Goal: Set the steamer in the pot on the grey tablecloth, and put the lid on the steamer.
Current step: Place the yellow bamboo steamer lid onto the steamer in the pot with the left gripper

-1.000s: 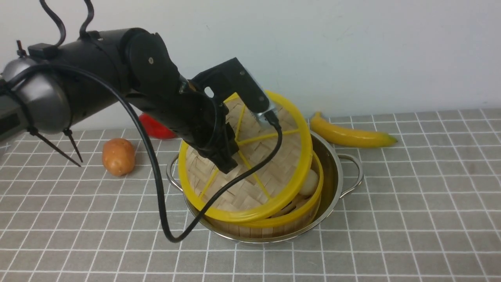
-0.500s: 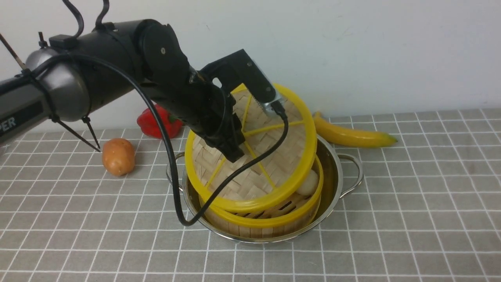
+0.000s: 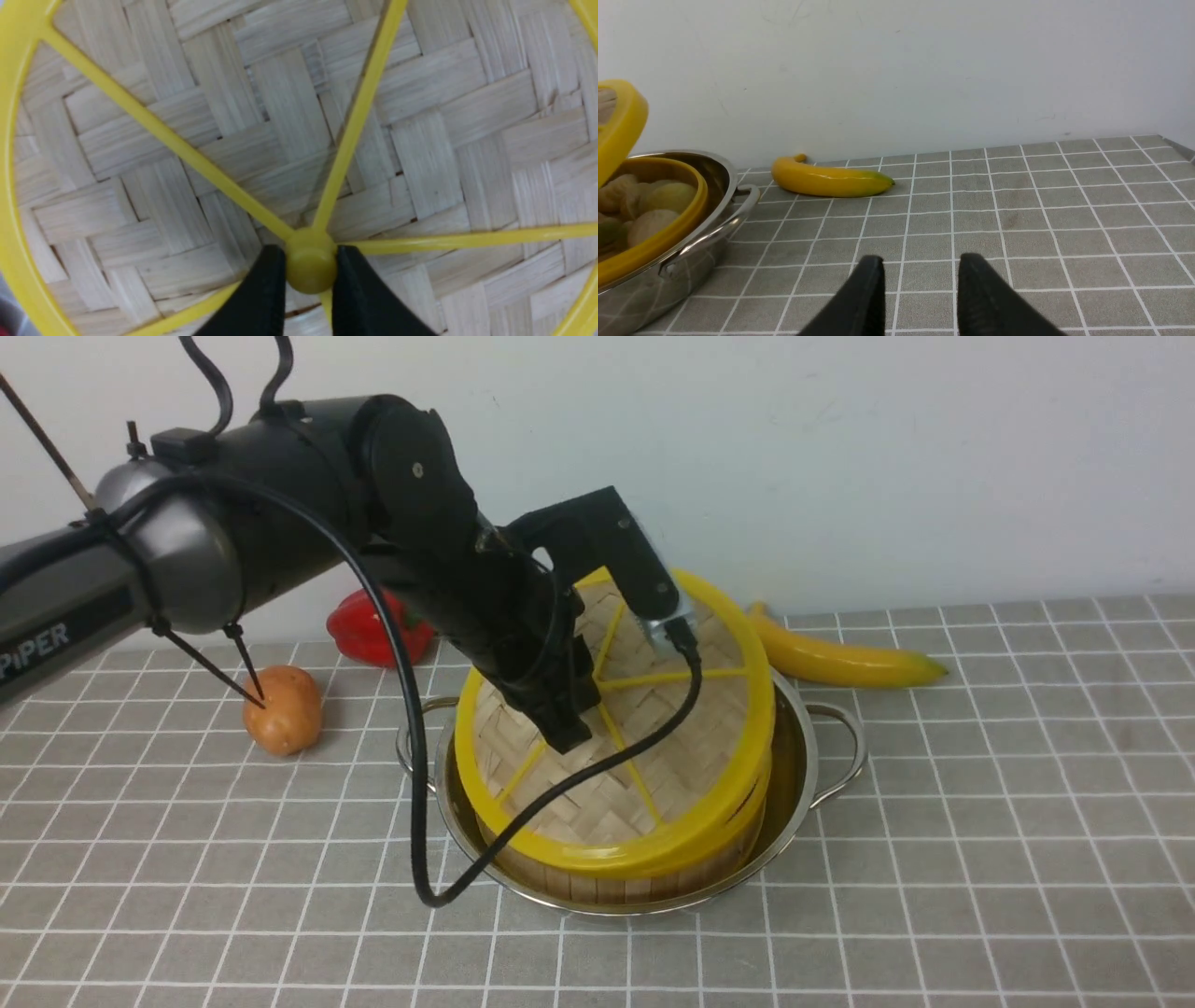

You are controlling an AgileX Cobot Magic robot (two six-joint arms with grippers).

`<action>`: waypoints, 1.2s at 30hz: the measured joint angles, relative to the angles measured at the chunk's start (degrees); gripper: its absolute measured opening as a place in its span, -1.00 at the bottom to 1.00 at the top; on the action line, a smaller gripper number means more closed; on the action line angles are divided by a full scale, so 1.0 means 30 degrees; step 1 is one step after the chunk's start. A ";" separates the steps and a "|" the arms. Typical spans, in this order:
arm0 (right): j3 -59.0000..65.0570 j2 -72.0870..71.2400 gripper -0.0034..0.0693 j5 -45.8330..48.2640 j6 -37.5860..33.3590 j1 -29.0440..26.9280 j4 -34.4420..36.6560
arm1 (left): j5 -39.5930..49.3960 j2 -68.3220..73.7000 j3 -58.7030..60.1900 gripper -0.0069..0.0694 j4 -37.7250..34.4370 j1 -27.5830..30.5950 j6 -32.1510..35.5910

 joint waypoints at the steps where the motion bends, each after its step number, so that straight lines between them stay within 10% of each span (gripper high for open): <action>1: 0.0000 0.0000 -0.24 0.0000 0.0000 0.0000 0.0000 | -0.0060 0.0000 0.0000 -0.50 0.0000 -0.0255 0.0095; 36: 0.0000 0.0000 -0.24 0.0000 0.0000 0.0000 0.0000 | -0.0952 0.0521 0.0000 -0.50 0.0612 -0.0351 -0.0294</action>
